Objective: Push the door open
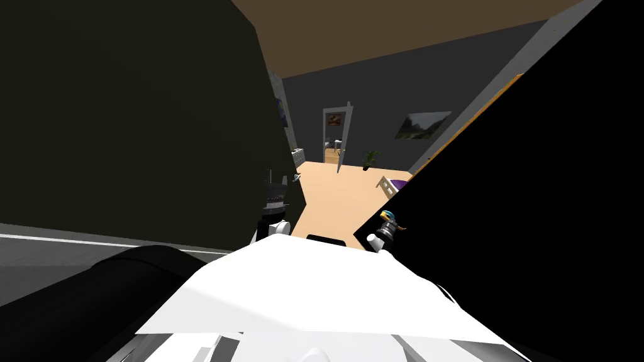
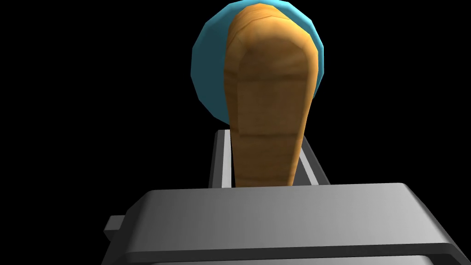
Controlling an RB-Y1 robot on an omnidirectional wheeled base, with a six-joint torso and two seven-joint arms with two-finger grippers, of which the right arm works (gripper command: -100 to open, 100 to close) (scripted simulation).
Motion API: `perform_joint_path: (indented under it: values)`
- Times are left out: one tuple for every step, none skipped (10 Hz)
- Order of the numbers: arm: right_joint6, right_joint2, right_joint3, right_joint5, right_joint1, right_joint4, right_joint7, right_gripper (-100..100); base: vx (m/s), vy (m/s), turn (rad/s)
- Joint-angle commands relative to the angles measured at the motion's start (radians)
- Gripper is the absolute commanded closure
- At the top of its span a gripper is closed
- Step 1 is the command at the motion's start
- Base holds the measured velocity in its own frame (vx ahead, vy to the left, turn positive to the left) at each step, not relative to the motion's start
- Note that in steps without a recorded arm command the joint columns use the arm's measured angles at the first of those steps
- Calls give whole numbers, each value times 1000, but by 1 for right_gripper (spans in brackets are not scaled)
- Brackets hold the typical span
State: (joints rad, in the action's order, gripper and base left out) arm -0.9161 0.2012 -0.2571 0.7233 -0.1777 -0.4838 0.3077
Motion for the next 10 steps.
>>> perform_joint_path:
  values:
    - [-3, 8, -24, 27, 8, -2, 18, 100, 127, -28, -23]
    - [-6, 9, -29, 33, 9, -1, 21, 100, 171, -70, -28]
    - [-10, 12, -39, 46, 10, 1, 28, 100, 197, -94, -38]
    - [-14, 14, -50, 58, 11, 3, 34, 100, 204, -71, -47]
    - [-18, 17, -60, 70, 12, 5, 41, 100, 221, -86, -42]
    - [-18, 17, -60, 70, 12, 5, 41, 100, 167, -71, -34]
    - [-24, 21, -75, 89, 14, 8, 50, 100, 154, -72, -31]
    - [-28, 23, -84, 100, 15, 10, 56, 100, 179, -69, -12]
    - [-32, 26, -94, 112, 16, 12, 62, 100, 214, -74, -43]
    - [-36, 28, -102, 122, 17, 14, 68, 100, 193, -71, -48]
